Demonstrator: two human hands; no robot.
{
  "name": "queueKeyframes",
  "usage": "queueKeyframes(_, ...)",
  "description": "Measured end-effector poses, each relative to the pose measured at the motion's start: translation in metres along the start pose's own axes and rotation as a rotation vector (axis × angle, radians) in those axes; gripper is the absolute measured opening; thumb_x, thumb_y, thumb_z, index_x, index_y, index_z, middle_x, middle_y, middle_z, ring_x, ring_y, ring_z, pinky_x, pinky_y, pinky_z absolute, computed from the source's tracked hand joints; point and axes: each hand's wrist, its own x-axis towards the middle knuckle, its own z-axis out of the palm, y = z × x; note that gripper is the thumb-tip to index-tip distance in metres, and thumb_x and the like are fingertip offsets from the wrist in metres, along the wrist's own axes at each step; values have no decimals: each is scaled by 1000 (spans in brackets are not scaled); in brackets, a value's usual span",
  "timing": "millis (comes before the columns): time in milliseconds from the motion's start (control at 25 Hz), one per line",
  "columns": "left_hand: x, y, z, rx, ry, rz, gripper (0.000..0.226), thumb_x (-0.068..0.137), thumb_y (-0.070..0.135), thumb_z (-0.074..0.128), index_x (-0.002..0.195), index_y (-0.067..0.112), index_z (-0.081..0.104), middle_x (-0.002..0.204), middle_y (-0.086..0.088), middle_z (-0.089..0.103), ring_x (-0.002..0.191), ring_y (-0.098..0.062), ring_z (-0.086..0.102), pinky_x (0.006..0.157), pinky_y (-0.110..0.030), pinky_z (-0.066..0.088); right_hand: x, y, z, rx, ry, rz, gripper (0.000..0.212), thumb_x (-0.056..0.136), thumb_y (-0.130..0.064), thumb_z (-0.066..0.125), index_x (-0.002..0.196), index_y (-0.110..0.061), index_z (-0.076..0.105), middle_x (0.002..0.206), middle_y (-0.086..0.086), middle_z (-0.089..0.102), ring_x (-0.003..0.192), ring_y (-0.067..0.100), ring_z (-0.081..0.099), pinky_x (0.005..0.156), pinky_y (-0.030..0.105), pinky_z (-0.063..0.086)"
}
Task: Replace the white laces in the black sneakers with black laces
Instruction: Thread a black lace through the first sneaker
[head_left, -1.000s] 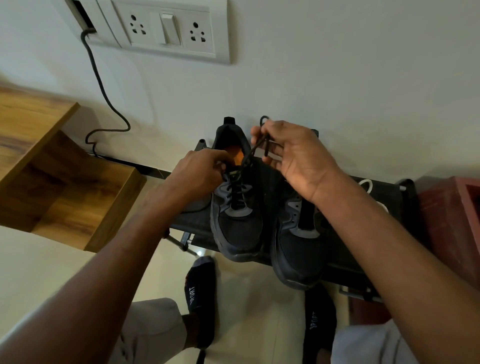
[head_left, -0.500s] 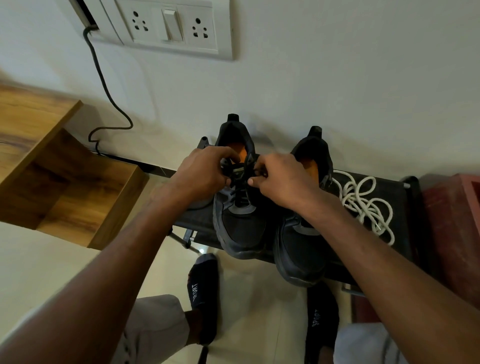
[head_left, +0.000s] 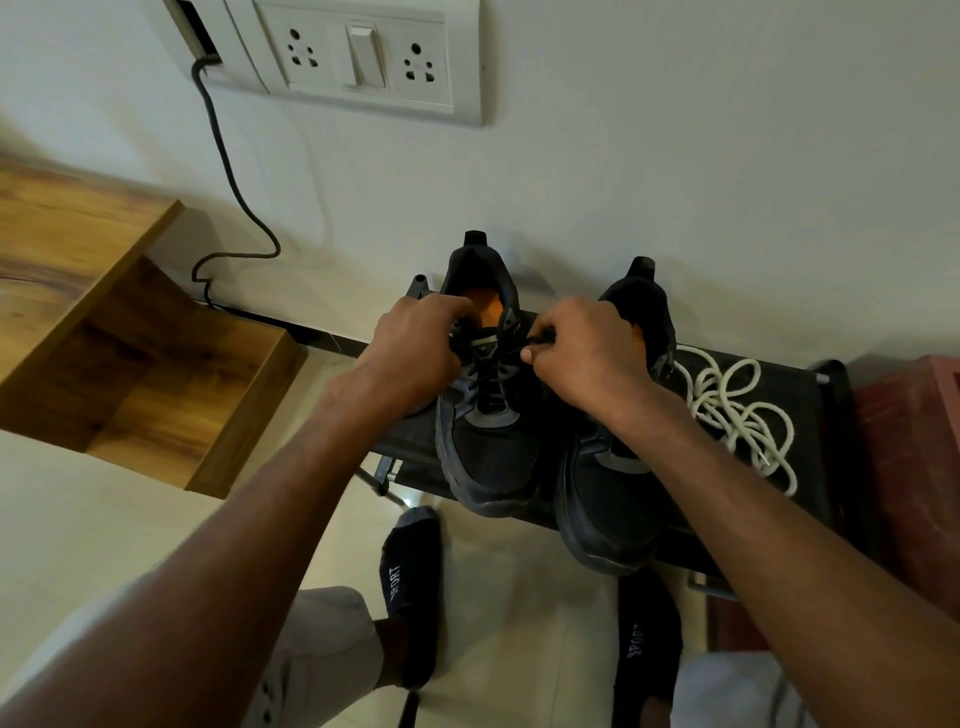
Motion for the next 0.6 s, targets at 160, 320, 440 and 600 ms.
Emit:
queueKeyframes(160, 5, -1, -10, -109, 207, -113, 30, 95, 28, 71, 124, 20, 68, 106, -6, 66, 94, -21, 58, 75, -30, 38, 6, 1, -20, 723, -106, 142, 6, 93, -18, 77, 96, -13, 79, 85, 0, 80, 74, 10, 70, 62, 23, 49)
queueKeyframes(320, 6, -1, -16, -401, 292, -192, 21, 98, 41, 66, 100, 22, 73, 77, 2, 66, 72, -13, 62, 61, -27, 42, 8, 1, -33, 997, -38, 143, 12, 91, -17, 79, 99, -9, 80, 74, -4, 72, 60, 5, 64, 60, 19, 48)
queueKeyframes(440, 3, 8, -18, -710, 177, -150, 31, 103, 45, 59, 103, 17, 74, 81, -5, 76, 75, -16, 71, 73, -35, 56, 10, 1, -38, 1244, -259, 96, 14, 97, -21, 71, 109, -13, 75, 87, 1, 72, 72, 14, 64, 68, 29, 46)
queueKeyframes(600, -3, 22, -27, -1095, 3, -70, 48, 107, 48, 46, 115, 10, 73, 101, -16, 75, 91, -25, 76, 81, -30, 60, 9, 0, -39, 1172, -268, -25, 22, 100, -17, 65, 120, -10, 71, 101, 8, 77, 84, 21, 70, 68, 30, 45)
